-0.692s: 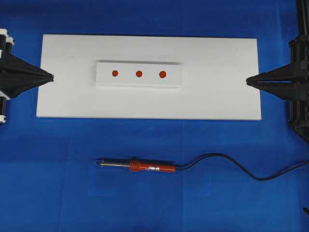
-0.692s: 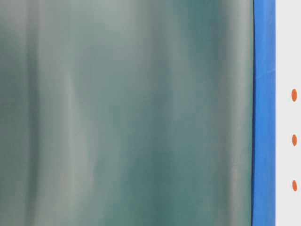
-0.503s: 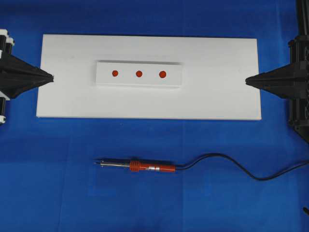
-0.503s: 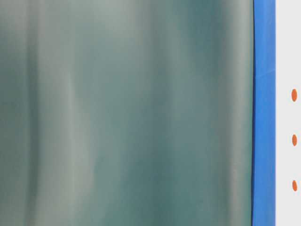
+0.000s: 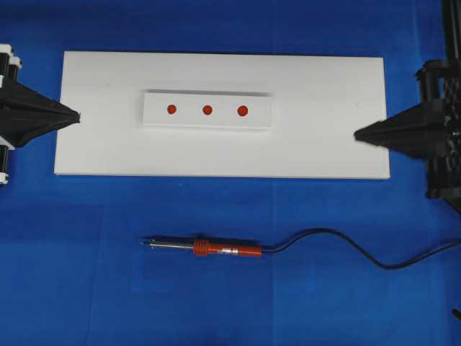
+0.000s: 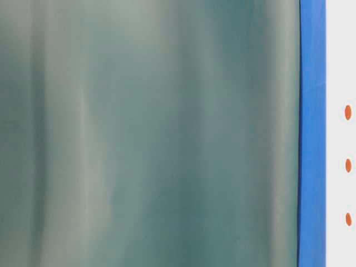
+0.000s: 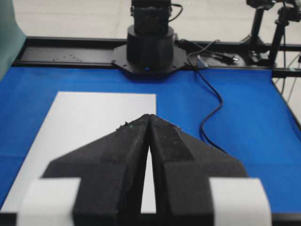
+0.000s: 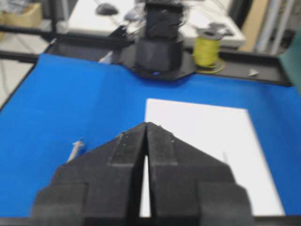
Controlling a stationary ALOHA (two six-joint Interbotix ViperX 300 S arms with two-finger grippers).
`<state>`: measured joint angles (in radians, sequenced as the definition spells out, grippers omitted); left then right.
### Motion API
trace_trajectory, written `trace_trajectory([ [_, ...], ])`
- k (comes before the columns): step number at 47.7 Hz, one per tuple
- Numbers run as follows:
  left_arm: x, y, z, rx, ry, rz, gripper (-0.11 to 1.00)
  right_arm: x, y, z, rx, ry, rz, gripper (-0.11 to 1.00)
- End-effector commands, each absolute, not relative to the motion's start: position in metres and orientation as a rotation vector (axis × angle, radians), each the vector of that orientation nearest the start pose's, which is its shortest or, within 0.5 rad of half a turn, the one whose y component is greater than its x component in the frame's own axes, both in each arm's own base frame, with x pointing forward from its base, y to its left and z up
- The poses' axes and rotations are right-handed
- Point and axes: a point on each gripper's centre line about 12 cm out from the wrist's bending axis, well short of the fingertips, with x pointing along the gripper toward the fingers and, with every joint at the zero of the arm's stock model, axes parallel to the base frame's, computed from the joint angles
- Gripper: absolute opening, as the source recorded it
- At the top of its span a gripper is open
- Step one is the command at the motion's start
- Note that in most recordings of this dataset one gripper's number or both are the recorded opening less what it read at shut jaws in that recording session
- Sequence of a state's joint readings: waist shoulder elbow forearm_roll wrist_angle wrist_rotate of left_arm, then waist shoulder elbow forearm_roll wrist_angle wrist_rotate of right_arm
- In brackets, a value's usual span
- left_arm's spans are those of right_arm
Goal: Touch the tip of the soldering iron to the mark.
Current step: 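Move the right gripper down over the red soldering iron handle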
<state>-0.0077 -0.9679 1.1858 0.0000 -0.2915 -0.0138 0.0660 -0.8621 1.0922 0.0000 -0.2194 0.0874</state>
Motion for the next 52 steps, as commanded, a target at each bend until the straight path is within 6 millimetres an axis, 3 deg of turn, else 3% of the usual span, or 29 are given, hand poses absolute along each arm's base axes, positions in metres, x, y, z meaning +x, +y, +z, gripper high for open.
trace_trajectory([
  [1, 0.199, -0.002, 0.293, -0.014, -0.081, -0.009, 0.0, 0.235, 0.022, 0.307, 0.102, 0.019, 0.092, 0.07],
  [6, 0.199, -0.001, 0.293, -0.014, -0.083, -0.008, 0.0, 0.253, 0.029, 0.305, 0.112, 0.062, 0.11, 0.32],
  [14, 0.199, -0.001, 0.292, -0.014, -0.083, -0.008, 0.0, 0.285, 0.036, 0.293, 0.134, 0.164, 0.115, 0.81],
  [17, 0.198, -0.002, 0.292, -0.014, -0.083, -0.009, 0.0, 0.299, 0.039, 0.287, 0.15, 0.214, 0.112, 0.92],
  [39, 0.196, -0.001, 0.291, -0.006, -0.09, -0.005, 0.0, 0.373, 0.078, 0.234, 0.253, 0.448, 0.133, 0.89],
  [52, 0.194, -0.001, 0.289, -0.008, -0.092, -0.005, 0.0, 0.401, 0.09, 0.183, 0.304, 0.545, 0.104, 0.89],
])
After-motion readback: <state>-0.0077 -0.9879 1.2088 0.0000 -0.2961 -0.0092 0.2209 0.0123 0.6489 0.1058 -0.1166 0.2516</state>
